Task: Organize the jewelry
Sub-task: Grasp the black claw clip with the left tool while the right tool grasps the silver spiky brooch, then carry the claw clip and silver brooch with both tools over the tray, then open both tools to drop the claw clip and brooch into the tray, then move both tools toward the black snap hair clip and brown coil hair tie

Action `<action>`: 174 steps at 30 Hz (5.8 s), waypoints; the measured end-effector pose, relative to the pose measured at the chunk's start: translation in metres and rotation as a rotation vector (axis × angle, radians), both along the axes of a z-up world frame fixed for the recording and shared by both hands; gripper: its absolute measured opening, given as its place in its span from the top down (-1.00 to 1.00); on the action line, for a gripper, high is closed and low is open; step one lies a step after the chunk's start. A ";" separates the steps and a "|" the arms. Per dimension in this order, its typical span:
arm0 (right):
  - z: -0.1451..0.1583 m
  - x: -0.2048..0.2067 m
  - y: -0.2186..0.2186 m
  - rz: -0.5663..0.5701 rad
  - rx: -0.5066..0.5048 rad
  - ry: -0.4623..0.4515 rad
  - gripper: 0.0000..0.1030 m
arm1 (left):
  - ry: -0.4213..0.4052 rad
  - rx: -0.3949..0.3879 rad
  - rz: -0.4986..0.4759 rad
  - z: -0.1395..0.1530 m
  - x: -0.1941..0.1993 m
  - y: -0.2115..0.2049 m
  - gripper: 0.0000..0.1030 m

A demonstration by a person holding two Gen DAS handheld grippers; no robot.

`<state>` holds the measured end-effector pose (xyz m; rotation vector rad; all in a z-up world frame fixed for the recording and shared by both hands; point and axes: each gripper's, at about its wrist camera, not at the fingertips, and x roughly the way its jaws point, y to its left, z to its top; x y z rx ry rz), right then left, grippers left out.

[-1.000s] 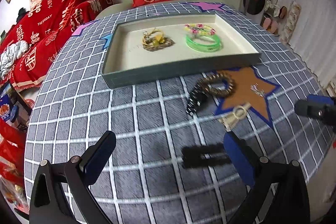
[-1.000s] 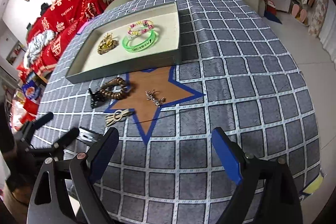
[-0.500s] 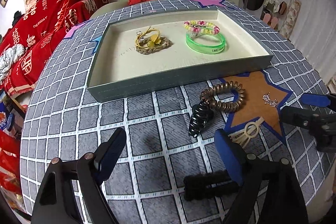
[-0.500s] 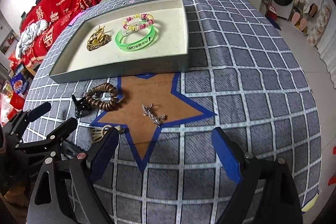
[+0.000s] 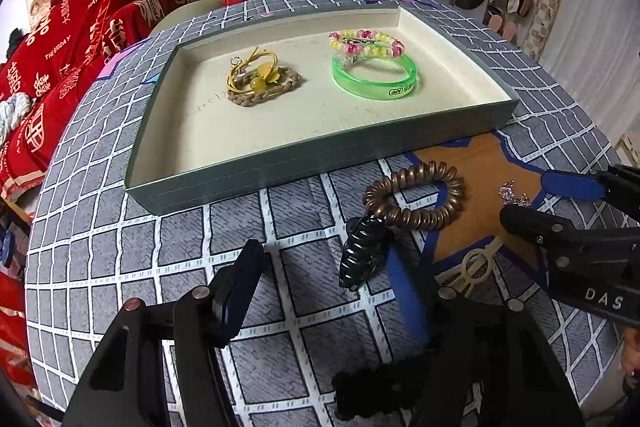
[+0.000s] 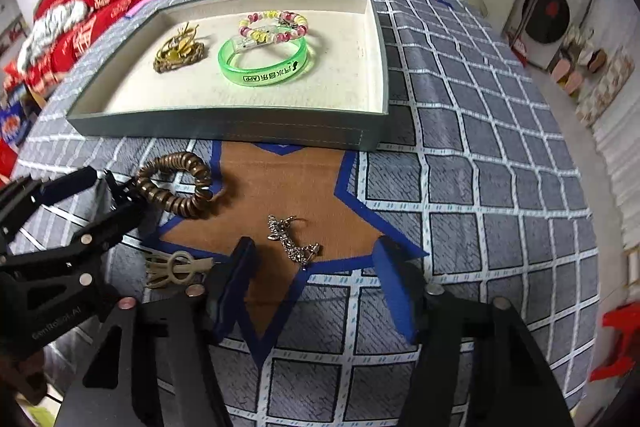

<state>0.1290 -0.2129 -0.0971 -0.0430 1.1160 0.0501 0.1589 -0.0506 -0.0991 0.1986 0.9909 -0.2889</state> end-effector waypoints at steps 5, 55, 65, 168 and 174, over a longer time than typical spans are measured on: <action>0.002 -0.001 0.008 0.034 -0.005 -0.005 0.16 | -0.010 -0.009 -0.028 0.000 -0.001 -0.004 -0.16; 0.018 -0.018 -0.034 -0.049 0.159 -0.057 0.73 | -0.050 -0.105 -0.001 0.030 -0.029 0.030 0.51; 0.068 -0.009 -0.048 -0.059 0.293 -0.126 0.73 | -0.098 -0.122 0.012 0.063 -0.018 0.047 0.51; 0.051 -0.018 -0.031 -0.049 0.346 -0.072 -0.65 | -0.066 -0.075 0.090 0.038 -0.040 0.054 -1.00; 0.041 -0.032 -0.033 -0.061 0.346 -0.048 -0.65 | 0.015 -0.139 0.176 0.027 -0.062 0.047 -1.00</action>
